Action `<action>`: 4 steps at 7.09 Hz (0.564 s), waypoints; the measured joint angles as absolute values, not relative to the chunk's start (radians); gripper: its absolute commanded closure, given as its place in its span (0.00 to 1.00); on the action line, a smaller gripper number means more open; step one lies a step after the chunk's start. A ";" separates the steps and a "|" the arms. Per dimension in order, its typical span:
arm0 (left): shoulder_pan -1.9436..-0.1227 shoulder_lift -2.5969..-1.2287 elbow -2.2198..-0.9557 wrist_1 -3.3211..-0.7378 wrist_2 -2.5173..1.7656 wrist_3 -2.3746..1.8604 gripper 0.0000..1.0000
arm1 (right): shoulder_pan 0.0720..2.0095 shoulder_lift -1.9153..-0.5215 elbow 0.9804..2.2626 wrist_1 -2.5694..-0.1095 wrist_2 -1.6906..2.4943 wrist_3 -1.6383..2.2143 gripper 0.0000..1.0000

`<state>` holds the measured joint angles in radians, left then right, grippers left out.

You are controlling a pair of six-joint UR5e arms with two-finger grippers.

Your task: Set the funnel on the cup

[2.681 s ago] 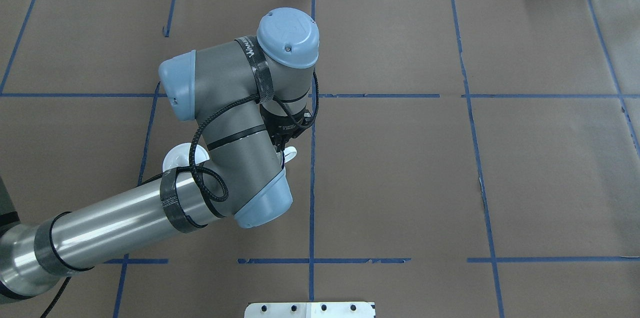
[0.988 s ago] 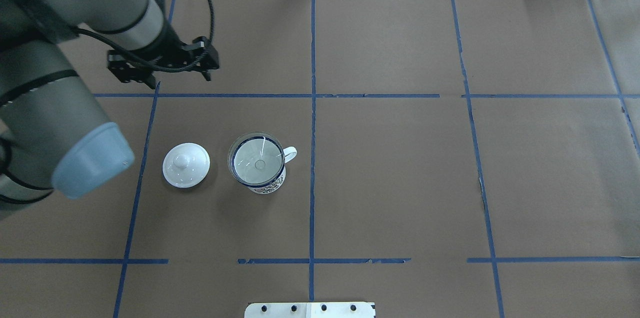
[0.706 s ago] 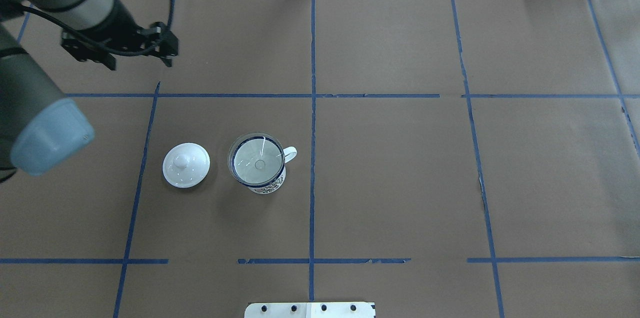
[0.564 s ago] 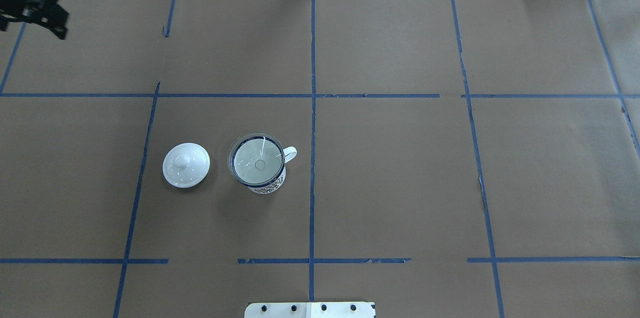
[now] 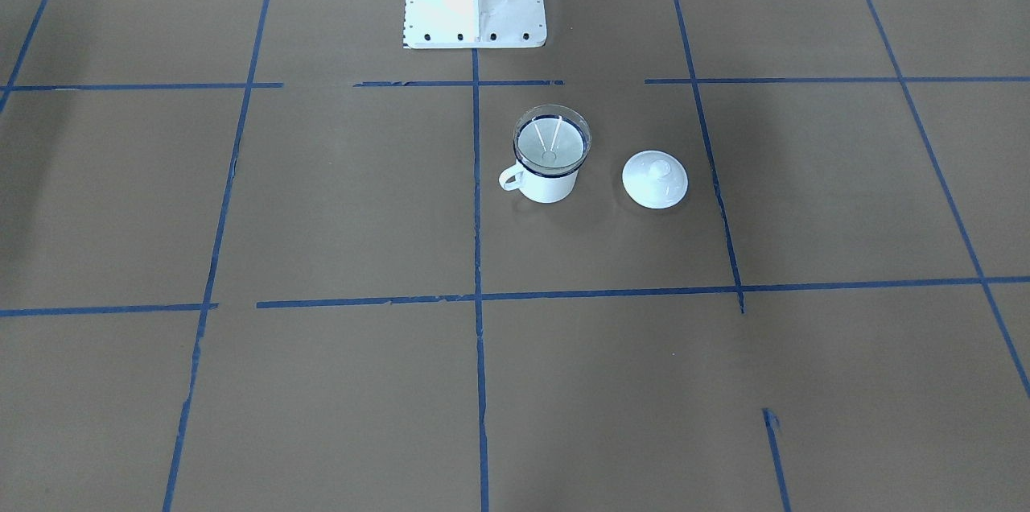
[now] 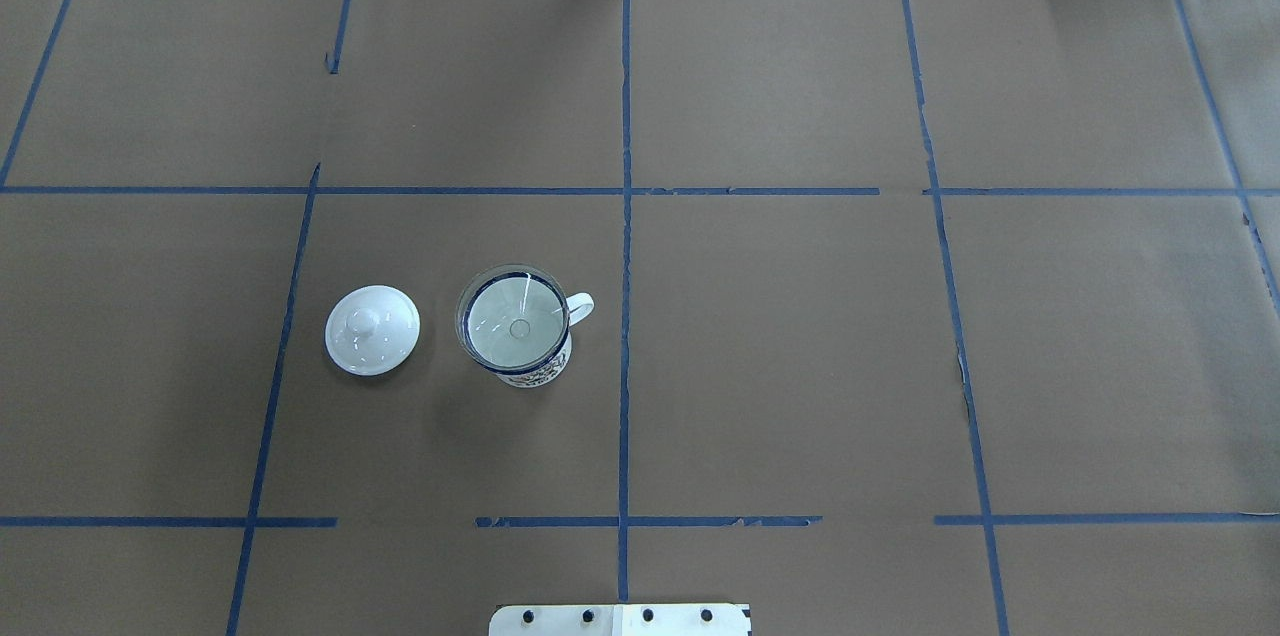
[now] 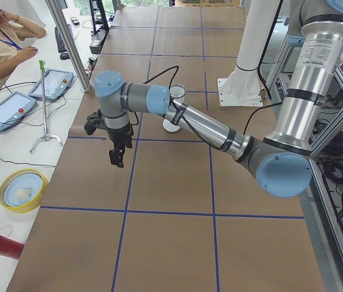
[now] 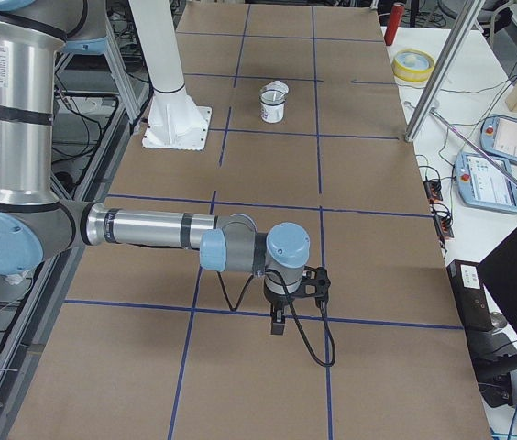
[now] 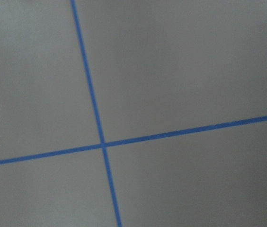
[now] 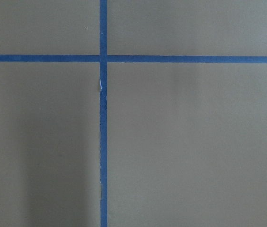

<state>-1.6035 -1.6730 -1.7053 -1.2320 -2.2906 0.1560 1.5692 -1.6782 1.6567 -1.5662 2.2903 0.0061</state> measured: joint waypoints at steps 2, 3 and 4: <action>-1.620 -1.600 -1.638 -1.359 -2.302 0.172 0.00 | 1.569 -1.678 1.656 -1.566 2.290 0.006 0.00; -1.622 -1.577 -1.622 -1.417 -2.311 0.176 0.00 | 1.569 -1.678 1.656 -1.566 2.290 0.006 0.00; -1.622 -1.553 -1.627 -1.458 -2.340 0.176 0.00 | 1.569 -1.678 1.656 -1.566 2.290 0.006 0.00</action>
<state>-1.6221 -1.5532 -1.6270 -1.4576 -2.3398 0.1761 1.5692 -1.6782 1.6557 -1.5662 2.2902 0.0061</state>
